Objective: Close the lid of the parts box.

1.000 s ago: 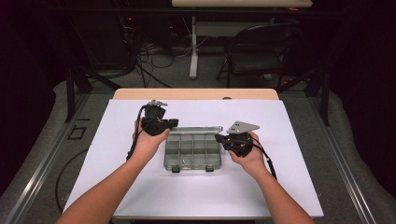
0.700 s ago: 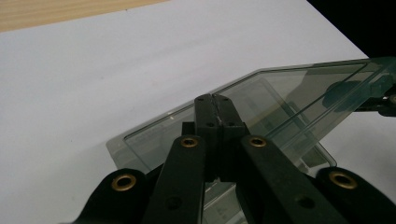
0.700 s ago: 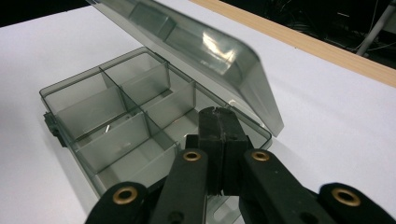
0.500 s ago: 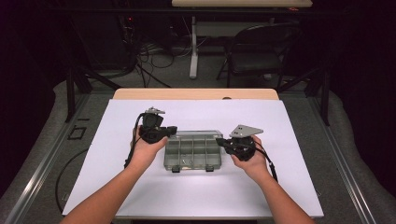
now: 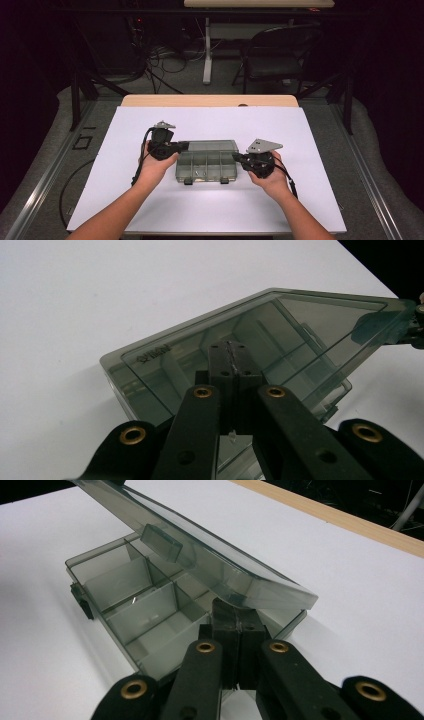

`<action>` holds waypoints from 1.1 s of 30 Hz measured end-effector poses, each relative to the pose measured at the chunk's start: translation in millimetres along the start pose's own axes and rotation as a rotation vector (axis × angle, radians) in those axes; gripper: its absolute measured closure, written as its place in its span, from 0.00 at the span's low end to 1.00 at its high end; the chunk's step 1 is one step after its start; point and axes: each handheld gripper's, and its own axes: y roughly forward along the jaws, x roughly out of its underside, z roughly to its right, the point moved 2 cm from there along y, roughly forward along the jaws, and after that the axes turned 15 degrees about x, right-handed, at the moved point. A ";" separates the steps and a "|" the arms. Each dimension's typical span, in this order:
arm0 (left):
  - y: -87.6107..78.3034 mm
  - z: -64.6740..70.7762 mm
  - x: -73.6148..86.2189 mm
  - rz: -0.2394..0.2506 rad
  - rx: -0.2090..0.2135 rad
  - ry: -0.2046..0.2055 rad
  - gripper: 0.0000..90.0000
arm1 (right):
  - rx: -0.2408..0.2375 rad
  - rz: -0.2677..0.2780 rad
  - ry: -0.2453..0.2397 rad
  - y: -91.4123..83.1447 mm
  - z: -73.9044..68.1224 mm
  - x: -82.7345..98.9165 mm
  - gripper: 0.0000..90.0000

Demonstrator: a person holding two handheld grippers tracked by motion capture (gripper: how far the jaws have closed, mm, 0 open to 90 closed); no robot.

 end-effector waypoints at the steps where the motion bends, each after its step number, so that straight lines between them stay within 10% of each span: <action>1: 0.2 0.3 1.4 0.000 -0.002 0.002 1.00 | -0.002 0.000 0.003 -1.3 -0.3 0.8 1.00; 33: 13.2 6.8 50.5 -0.005 0.014 0.089 1.00 | -0.002 -0.085 0.018 -22.9 -4.2 33.9 0.99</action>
